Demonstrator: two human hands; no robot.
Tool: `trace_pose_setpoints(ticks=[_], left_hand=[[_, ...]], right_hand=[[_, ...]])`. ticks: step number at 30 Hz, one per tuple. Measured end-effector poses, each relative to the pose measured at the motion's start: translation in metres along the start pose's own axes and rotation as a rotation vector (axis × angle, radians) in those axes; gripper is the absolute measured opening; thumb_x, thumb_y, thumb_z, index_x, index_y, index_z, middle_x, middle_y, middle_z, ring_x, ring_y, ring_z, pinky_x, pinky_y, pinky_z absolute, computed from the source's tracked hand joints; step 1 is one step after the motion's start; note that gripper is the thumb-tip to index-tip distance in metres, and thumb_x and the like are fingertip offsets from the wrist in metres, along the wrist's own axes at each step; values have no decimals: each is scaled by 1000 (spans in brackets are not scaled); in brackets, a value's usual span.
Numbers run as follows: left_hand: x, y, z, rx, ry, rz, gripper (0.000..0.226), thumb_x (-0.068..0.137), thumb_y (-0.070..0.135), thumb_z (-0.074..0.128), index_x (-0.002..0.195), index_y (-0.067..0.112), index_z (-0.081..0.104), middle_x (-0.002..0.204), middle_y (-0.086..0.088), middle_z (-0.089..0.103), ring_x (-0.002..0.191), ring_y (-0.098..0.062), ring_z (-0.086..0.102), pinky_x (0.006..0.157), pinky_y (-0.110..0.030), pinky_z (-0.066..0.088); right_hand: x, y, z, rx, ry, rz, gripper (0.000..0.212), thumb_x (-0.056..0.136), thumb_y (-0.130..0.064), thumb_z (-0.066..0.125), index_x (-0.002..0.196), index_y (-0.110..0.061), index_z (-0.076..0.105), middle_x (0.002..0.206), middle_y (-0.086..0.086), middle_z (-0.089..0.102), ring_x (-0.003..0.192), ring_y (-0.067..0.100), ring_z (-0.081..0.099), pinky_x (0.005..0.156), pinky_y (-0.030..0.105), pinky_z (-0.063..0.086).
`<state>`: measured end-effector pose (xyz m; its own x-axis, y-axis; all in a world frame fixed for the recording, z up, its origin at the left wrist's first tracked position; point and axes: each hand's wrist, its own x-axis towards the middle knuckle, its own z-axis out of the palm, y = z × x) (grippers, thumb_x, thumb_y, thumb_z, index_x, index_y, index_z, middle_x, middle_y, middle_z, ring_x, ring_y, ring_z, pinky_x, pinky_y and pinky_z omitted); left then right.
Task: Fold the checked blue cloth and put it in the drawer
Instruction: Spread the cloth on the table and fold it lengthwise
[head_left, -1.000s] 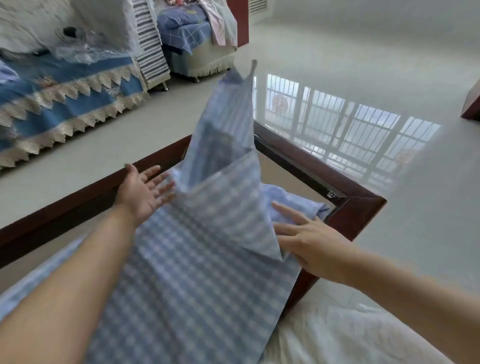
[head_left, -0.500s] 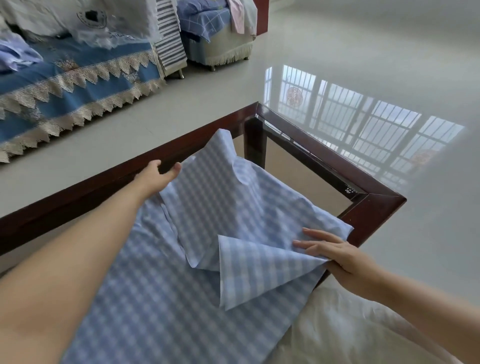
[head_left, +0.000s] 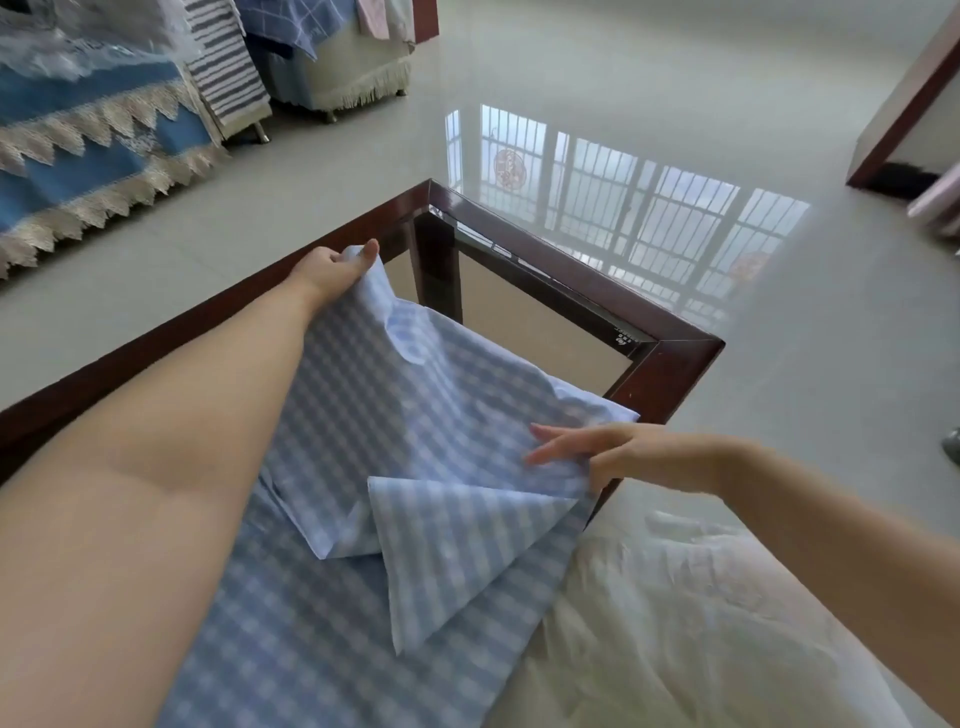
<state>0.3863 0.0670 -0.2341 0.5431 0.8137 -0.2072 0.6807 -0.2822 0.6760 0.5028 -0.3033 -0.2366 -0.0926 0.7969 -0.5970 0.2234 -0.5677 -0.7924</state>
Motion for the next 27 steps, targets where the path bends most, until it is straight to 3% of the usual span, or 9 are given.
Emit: trace_pose_setpoints(ticks=[3,6,9,11,14,17,20,24,27], left_hand=[[12,-3,-6,29,35,-102,88,72,71,60,121,-2,57,125,-15,60,114,-30,57,99,-38,44],[10,-6,-16,67,-25,-202,90,71,72,60,130,5,53,131,-18,56,116,-34,57,102,-43,44],[10,-6,-22,-151,-173,-114,53,84,56,61,109,10,63,113,-15,64,92,-26,64,83,-36,52],[10,-9,-24,-270,-1,27,26,86,43,65,82,16,64,93,-13,66,78,-21,61,74,-31,49],[5,-24,-24,-71,275,134,48,88,36,61,54,15,36,58,-7,37,59,-21,36,58,-30,31],[1,-40,-15,308,282,55,50,93,39,52,56,10,37,58,-10,40,66,-29,43,62,-32,31],[6,-33,-11,318,104,-38,45,94,39,50,61,8,50,65,-13,50,81,-36,54,68,-33,36],[19,-24,-6,120,18,-158,77,85,68,46,123,2,58,129,-21,54,124,-34,49,101,-41,39],[23,-12,2,122,79,-85,54,85,65,50,79,11,57,87,-14,50,90,-27,49,75,-33,38]], right_hand=[[-8,-15,-24,-124,307,65,33,89,-22,53,116,-38,64,135,-16,52,116,3,55,91,29,53],[18,-19,-38,-683,786,180,37,94,-50,42,124,-31,55,126,-6,59,116,18,54,92,38,48],[55,-10,-25,-685,680,164,53,93,-61,28,112,-19,54,111,5,57,107,27,55,83,38,45],[67,-3,-19,-681,749,129,53,91,-66,25,98,-17,46,92,3,55,85,27,56,68,36,44],[66,3,-24,-770,856,163,58,86,-73,26,91,-17,39,79,1,52,71,27,54,59,36,42],[65,12,-32,-796,852,243,60,84,-76,25,90,-19,43,79,0,56,72,24,56,56,33,42],[63,16,-39,-828,836,230,55,88,-71,23,90,-21,45,79,-1,57,73,24,56,56,32,40],[56,18,-45,-877,780,141,43,94,-62,24,88,-22,40,70,-4,50,69,24,53,54,32,38],[52,21,-42,-958,795,49,40,95,-58,25,89,-20,35,66,-4,47,64,24,53,54,32,41]])
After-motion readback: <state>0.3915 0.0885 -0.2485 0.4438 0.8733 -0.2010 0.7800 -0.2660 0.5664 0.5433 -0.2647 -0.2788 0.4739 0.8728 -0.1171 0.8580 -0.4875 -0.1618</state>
